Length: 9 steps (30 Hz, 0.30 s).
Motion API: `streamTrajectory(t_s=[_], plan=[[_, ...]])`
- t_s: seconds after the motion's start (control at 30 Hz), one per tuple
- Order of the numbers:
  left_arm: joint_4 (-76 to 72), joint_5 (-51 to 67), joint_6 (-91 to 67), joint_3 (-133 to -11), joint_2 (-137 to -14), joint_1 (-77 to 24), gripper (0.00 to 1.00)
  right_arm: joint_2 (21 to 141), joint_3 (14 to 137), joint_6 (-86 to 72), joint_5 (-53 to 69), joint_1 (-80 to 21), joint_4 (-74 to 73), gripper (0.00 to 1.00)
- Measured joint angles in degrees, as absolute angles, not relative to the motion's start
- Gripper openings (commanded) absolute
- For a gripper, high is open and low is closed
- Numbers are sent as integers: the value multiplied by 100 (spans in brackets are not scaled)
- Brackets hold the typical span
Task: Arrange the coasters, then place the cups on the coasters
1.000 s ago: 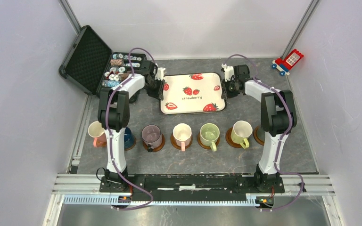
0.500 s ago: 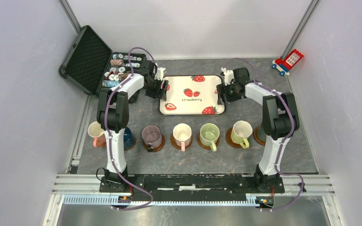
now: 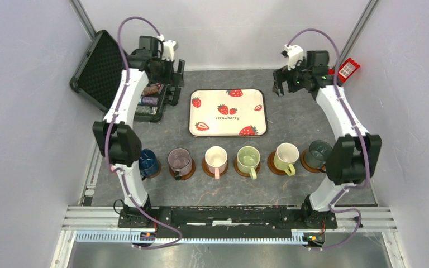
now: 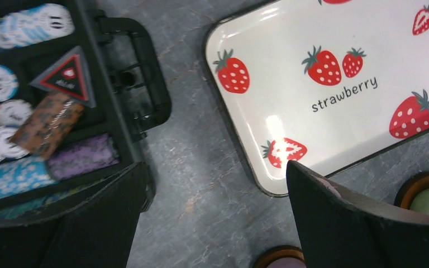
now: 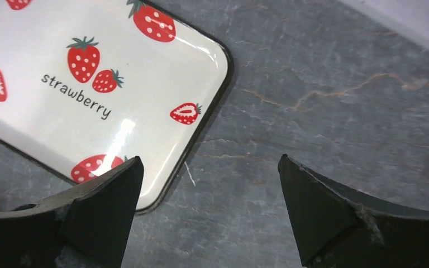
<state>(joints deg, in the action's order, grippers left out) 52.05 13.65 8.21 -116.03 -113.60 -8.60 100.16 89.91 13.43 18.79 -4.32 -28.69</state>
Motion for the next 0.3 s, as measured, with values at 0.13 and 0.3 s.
streamTrajectory(t_s=[0.13,0.3], plan=[[5417,1354,803,-11522,-10932,-510,100,9325,8665,1577,2265,86,-2958,98],[5465,1197,751,-10888,-10436,-222,100,8897,8077,1728,2377,543,-3127,98]])
